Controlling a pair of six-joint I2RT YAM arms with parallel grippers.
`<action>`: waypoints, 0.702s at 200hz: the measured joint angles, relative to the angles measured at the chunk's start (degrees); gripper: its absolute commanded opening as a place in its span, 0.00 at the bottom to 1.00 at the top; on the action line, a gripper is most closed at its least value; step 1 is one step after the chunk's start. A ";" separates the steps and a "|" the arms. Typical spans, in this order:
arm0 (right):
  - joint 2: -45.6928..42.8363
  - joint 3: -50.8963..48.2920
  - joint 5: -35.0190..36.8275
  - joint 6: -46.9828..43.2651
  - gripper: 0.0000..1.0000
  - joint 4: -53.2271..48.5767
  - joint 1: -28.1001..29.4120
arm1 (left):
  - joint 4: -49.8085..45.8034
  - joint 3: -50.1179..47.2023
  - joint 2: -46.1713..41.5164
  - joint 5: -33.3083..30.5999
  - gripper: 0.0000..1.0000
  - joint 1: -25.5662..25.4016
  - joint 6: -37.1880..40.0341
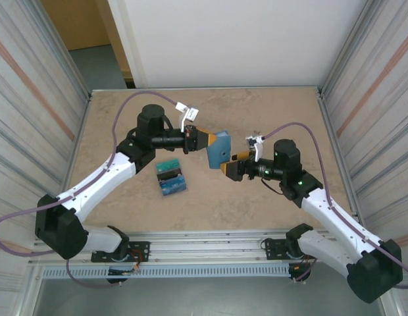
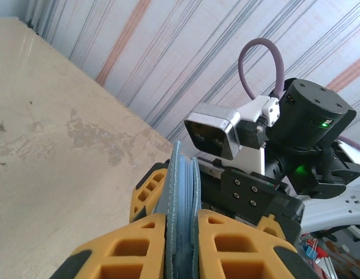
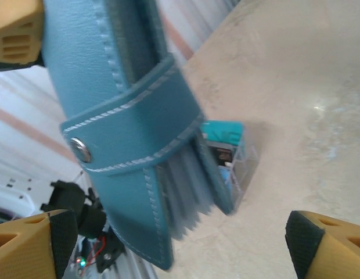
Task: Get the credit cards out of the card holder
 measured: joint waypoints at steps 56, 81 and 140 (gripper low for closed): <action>2.36 2.49 0.81 -3.19 0.60 0.35 3.89 | 0.11 -0.20 1.75 3.61 0.00 0.33 -4.17; 2.36 2.69 1.73 -3.93 0.24 -0.20 3.96 | 0.24 -0.20 2.78 5.44 0.13 0.48 -5.66; 2.32 2.78 2.45 -3.54 0.15 0.50 4.13 | 0.94 -0.22 3.19 6.73 0.73 1.07 -6.64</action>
